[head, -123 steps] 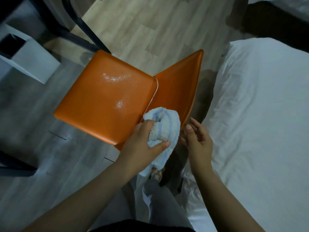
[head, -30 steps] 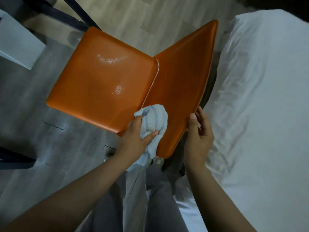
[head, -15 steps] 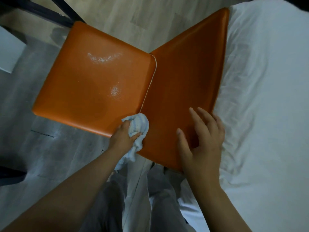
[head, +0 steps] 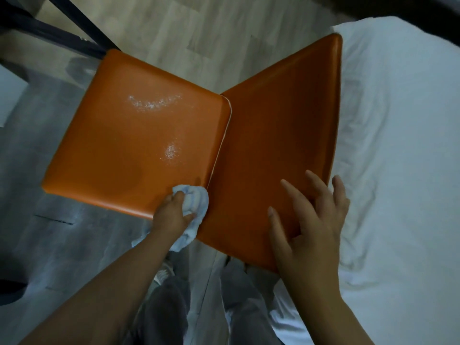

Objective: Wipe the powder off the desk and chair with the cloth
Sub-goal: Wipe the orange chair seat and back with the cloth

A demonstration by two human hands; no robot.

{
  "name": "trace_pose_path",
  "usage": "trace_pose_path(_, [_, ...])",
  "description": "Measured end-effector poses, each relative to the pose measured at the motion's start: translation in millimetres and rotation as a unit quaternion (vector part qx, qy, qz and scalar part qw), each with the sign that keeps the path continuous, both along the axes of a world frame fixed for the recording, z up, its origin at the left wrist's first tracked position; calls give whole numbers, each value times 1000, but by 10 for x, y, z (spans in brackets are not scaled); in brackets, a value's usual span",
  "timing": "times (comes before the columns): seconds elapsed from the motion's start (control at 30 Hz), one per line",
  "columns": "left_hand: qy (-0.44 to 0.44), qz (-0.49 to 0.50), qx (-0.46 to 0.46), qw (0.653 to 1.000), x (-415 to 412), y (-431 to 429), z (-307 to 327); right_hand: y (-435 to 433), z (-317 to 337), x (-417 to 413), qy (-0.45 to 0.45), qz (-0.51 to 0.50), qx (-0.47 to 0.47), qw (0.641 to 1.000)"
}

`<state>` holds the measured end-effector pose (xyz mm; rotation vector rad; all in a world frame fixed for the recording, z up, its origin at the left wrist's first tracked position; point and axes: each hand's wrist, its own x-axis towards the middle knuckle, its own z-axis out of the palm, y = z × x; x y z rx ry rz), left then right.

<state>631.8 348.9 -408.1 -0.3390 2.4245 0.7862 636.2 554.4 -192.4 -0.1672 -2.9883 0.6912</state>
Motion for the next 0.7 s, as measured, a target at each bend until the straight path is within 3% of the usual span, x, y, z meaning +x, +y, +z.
trace_pose_path(0.1, [37, 88, 83, 992, 102, -101, 340, -209, 87, -62, 11, 31, -24, 999])
trace_pose_path(0.23, [82, 170, 182, 965, 235, -309, 913, -545, 181, -73, -61, 64, -128, 988])
trace_pose_path(0.37, [86, 230, 292, 924, 351, -534, 1529, -913, 248, 93, -174, 109, -310, 928])
trace_pose_path(0.57, [25, 296, 492, 818, 425, -833, 2144, -1239, 356, 402, -198, 161, -296, 921])
trace_pose_path(0.7, [35, 282, 493, 822, 408, -897, 2321, -1334, 433, 331, -204, 150, -312, 916])
